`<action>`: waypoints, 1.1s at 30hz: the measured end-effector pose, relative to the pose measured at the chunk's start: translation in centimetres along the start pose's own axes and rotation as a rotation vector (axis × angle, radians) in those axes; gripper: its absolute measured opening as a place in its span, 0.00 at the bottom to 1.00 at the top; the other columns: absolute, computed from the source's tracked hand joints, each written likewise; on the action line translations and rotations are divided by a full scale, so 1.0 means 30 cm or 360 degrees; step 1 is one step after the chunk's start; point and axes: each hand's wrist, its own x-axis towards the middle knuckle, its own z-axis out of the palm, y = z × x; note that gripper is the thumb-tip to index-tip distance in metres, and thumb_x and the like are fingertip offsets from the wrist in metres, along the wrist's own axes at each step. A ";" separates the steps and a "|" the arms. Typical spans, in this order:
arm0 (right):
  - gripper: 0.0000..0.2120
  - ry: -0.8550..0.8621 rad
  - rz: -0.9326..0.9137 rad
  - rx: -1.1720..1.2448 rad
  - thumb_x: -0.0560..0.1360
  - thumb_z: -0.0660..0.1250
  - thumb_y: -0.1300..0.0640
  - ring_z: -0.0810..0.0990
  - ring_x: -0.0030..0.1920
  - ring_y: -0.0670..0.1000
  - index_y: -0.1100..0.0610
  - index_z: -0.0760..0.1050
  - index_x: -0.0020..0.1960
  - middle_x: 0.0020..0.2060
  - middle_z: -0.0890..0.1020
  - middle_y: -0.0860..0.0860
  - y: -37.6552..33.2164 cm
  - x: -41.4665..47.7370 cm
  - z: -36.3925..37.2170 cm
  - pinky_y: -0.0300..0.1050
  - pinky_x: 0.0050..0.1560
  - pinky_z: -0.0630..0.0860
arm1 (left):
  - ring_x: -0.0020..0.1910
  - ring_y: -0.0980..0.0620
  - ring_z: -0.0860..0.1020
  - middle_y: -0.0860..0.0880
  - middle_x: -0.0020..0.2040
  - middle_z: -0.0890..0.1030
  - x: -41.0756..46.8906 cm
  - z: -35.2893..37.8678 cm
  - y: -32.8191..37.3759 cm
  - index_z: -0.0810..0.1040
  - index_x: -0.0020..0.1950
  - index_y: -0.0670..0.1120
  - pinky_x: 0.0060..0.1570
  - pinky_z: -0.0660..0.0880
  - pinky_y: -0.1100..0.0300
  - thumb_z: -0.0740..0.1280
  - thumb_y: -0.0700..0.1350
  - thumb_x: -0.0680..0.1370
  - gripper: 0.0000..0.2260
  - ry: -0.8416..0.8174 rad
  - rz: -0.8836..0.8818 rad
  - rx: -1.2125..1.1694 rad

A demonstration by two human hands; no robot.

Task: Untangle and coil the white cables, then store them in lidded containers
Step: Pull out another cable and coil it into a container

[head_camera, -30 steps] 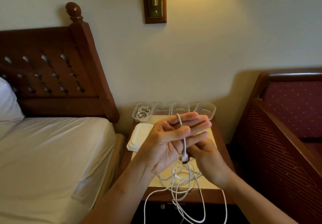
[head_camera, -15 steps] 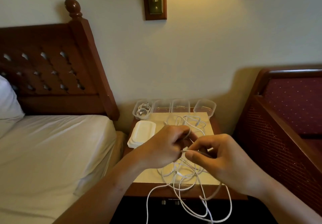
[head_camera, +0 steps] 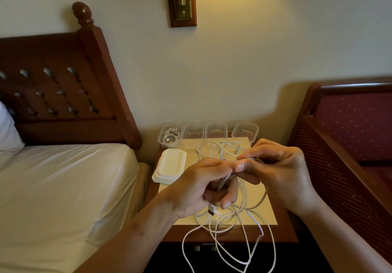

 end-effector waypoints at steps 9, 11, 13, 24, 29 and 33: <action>0.14 0.0007 0.0481 0.0233 0.83 0.63 0.66 0.72 0.23 0.45 0.54 0.85 0.49 0.25 0.79 0.47 0.056 -0.047 0.098 0.39 0.25 0.71 | 0.33 0.49 0.84 0.40 0.42 0.85 0.016 0.064 -0.004 0.81 0.60 0.34 0.35 0.81 0.59 0.60 0.41 0.84 0.14 0.0053 0.0451 -0.0729; 0.24 -0.0056 0.0542 0.0099 0.81 0.60 0.73 0.70 0.22 0.41 0.49 0.80 0.37 0.21 0.75 0.44 0.051 -0.067 0.118 0.36 0.25 0.68 | 0.43 0.43 0.87 0.37 0.47 0.86 0.026 0.074 0.014 0.81 0.60 0.33 0.45 0.84 0.51 0.62 0.40 0.83 0.13 0.0134 0.0506 -0.0720; 0.25 -0.0191 0.0472 -0.0256 0.81 0.61 0.70 0.68 0.23 0.44 0.46 0.76 0.33 0.23 0.73 0.45 0.056 -0.083 0.126 0.37 0.28 0.65 | 0.48 0.39 0.87 0.35 0.51 0.85 0.037 0.067 0.033 0.82 0.60 0.33 0.51 0.83 0.47 0.64 0.38 0.82 0.12 0.0302 0.0489 -0.0624; 0.11 -0.0610 0.0368 -0.0829 0.82 0.68 0.51 0.80 0.30 0.52 0.56 0.84 0.47 0.28 0.80 0.46 -0.035 -0.070 0.108 0.46 0.34 0.78 | 0.50 0.51 0.87 0.43 0.51 0.87 0.071 0.004 0.008 0.82 0.60 0.36 0.53 0.83 0.55 0.64 0.36 0.84 0.09 0.0803 0.0416 0.0862; 0.10 -0.0529 0.0318 -0.0442 0.80 0.71 0.52 0.71 0.25 0.52 0.49 0.83 0.40 0.25 0.76 0.48 -0.092 -0.053 0.063 0.50 0.28 0.71 | 0.32 0.55 0.76 0.50 0.35 0.80 0.042 -0.045 0.035 0.78 0.43 0.38 0.31 0.73 0.58 0.63 0.43 0.86 0.14 0.0444 0.0207 0.1130; 0.04 -0.0305 0.0087 -0.0337 0.75 0.76 0.56 0.78 0.30 0.54 0.51 0.87 0.41 0.31 0.84 0.51 -0.089 -0.016 0.030 0.47 0.32 0.76 | 0.25 0.54 0.60 0.52 0.32 0.81 0.026 -0.023 0.051 0.79 0.40 0.49 0.27 0.57 0.61 0.53 0.39 0.87 0.21 0.0076 0.0048 0.0403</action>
